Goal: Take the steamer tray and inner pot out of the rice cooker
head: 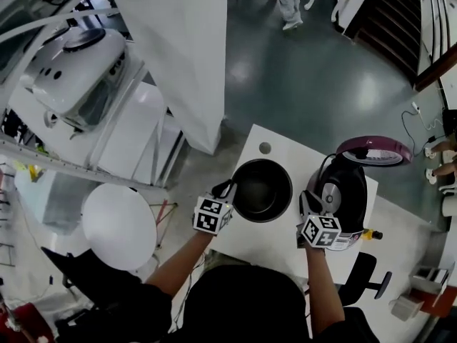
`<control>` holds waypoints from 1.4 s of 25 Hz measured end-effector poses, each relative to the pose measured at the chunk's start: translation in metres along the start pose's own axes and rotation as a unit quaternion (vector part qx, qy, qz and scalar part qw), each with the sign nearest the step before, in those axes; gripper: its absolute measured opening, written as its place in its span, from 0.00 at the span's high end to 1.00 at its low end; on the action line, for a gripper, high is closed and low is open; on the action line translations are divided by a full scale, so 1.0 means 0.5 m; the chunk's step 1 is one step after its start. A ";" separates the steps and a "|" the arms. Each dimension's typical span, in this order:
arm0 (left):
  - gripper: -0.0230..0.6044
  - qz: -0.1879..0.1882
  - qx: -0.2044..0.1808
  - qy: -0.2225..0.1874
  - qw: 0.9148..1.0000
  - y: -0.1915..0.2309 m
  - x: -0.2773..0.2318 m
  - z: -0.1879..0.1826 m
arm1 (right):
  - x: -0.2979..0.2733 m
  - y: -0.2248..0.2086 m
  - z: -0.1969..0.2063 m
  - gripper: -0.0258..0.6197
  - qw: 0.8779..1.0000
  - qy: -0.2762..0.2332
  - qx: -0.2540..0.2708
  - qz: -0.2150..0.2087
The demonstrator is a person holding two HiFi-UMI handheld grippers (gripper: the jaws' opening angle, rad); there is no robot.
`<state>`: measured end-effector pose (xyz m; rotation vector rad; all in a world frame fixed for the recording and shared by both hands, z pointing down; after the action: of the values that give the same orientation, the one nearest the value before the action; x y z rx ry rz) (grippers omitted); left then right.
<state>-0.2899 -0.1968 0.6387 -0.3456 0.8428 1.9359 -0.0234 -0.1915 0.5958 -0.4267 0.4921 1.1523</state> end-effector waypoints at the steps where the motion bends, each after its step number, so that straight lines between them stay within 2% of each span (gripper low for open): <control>1: 0.89 0.003 -0.016 -0.013 1.000 -0.019 0.021 -0.008 | 0.023 0.007 -0.012 0.93 1.000 -0.011 0.008 -0.007; 2: 0.90 0.012 -0.022 -0.026 0.999 -0.041 0.042 -0.013 | 0.047 0.013 -0.019 0.93 1.000 -0.021 0.014 -0.014; 5: 0.93 0.051 -0.010 -0.066 0.996 -0.117 0.107 -0.016 | 0.128 0.022 -0.027 0.94 0.998 -0.040 0.027 -0.029; 8: 0.95 0.061 -0.010 -0.090 0.994 -0.184 0.160 -0.015 | 0.218 0.013 -0.028 0.96 0.997 -0.060 0.042 -0.034; 12: 0.96 0.074 0.009 -0.119 0.990 -0.286 0.208 -0.006 | 0.346 -0.029 0.002 0.96 0.996 -0.066 0.040 -0.034; 19: 0.96 0.095 -0.011 -0.120 0.988 -0.481 0.260 0.061 | 0.538 -0.126 0.064 0.96 0.995 -0.095 0.036 0.002; 27: 0.96 0.104 0.021 -0.166 0.980 -0.622 0.352 0.158 | 0.720 -0.149 0.172 0.96 0.987 -0.160 0.030 0.009; 31: 0.96 0.091 -0.006 -0.168 0.982 -0.712 0.392 0.240 | 0.804 -0.168 0.235 0.96 0.985 -0.168 0.030 0.015; 35: 0.96 0.070 -0.073 -0.168 0.980 -0.781 0.409 0.291 | 0.878 -0.196 0.277 0.96 0.985 -0.167 0.029 0.039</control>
<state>-0.0401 0.1559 0.4687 -0.0395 0.5158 2.1165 0.2306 0.1824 0.4644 -0.1584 0.2509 1.2519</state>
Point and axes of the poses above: the fingertips, and each gripper's own axes: x backward along the fingers, y to its left, z out of its underside, the point moved 3 cm from there along x, backward along the fingers, and after that the axes turned 9 degrees about x, right-handed, at the moved point
